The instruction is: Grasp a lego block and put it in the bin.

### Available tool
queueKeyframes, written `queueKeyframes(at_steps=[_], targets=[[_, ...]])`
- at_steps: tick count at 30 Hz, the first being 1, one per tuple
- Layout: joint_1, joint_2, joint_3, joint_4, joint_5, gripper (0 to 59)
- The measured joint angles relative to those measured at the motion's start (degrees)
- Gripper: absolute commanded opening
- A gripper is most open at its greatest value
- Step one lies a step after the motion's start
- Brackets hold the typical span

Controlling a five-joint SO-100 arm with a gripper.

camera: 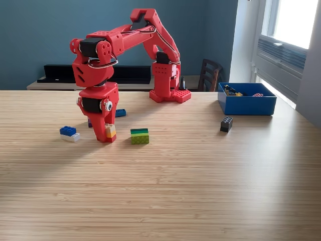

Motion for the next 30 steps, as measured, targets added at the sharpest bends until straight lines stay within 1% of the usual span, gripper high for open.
queueKeyframes(at_steps=[5,10,13,16,20,23,27,30], targets=[[-0.09,-0.09,-1.23,2.37,1.49,0.0],[-0.18,-0.09,0.88,4.75,3.6,0.0],[0.09,-0.18,-0.88,8.44,4.83,0.0],[0.18,1.14,-2.46,10.11,6.42,0.0],[-1.32,8.09,-2.55,10.63,7.47,0.0],[-4.22,15.29,-0.44,10.63,8.09,0.0],[-9.76,24.17,5.8,10.63,8.09,0.0],[-15.38,29.0,11.25,10.63,8.44,0.0]])
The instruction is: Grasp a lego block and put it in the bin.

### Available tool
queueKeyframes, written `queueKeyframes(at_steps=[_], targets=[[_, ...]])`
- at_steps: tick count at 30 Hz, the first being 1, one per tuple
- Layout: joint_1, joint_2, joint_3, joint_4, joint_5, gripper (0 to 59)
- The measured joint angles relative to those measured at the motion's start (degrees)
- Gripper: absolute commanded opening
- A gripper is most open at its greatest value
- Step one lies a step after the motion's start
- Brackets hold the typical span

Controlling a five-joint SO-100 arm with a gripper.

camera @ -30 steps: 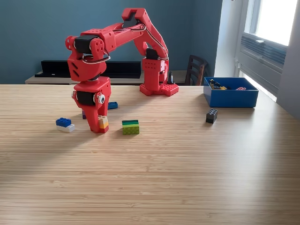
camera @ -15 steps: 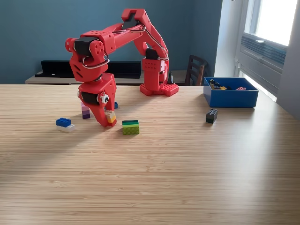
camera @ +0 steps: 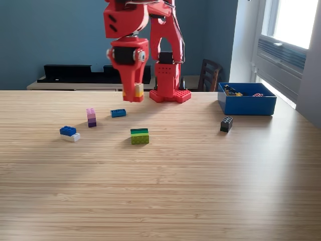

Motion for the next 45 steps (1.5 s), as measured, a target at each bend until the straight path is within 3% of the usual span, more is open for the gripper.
queueKeyframes(at_steps=[9,26,36,37,39,40,42,45], targets=[[-23.2,7.29,12.3,0.0,4.48,0.0],[-72.25,7.38,12.83,0.0,8.96,0.0],[-80.86,7.38,12.74,0.0,9.49,0.8],[-80.68,7.38,12.74,0.0,9.4,8.0],[-80.77,7.38,12.74,0.0,9.05,28.2],[-80.86,7.38,12.74,0.0,9.05,33.7],[-80.77,7.38,12.74,0.0,9.05,40.4],[-80.77,7.38,12.74,0.0,9.49,44.2]])
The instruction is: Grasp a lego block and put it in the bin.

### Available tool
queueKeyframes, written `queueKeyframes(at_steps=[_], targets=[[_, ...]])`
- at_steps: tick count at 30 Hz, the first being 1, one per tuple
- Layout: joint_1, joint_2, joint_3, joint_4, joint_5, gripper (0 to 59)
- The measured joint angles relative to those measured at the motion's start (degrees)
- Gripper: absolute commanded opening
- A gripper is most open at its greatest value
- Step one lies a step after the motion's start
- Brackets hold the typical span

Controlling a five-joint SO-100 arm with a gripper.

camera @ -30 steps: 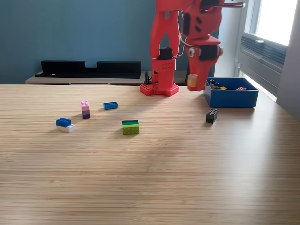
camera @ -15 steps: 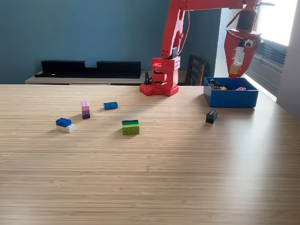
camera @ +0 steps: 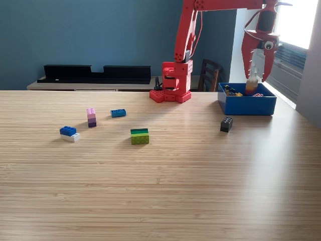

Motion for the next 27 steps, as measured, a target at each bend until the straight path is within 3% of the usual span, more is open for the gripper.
queueKeyframes(at_steps=[4,7,9,13,20,27], targets=[[0.0,0.0,0.0,0.0,0.35,43.3],[0.0,0.0,0.0,0.0,0.35,38.5],[0.09,0.0,0.0,0.0,0.35,28.3],[2.55,0.0,-1.76,0.0,2.2,2.5],[18.28,0.0,-3.34,0.0,4.22,0.1],[41.92,0.0,-3.34,0.0,0.18,0.1]])
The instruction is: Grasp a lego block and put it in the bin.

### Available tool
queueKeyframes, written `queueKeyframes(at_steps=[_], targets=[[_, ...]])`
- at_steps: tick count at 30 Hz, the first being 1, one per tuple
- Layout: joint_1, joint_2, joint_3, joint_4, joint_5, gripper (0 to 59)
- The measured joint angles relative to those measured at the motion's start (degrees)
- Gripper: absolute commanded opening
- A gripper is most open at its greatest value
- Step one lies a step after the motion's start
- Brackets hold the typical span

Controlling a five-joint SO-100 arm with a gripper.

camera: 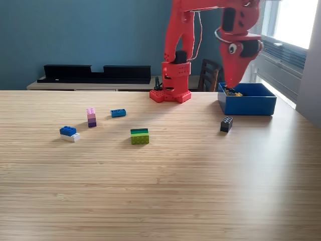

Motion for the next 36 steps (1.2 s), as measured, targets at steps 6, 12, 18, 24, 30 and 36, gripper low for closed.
queueKeyframes(at_steps=[6,12,18,24,30,36], targets=[[14.5,0.0,0.0,0.0,-4.66,0.1],[19.07,0.0,0.0,0.0,-6.06,0.1],[20.83,0.0,0.0,0.0,-6.15,0.1],[20.83,0.0,0.0,0.0,-6.15,0.1],[20.83,0.0,0.0,0.0,-6.15,0.1],[20.83,0.0,0.0,0.0,-6.15,0.1]])
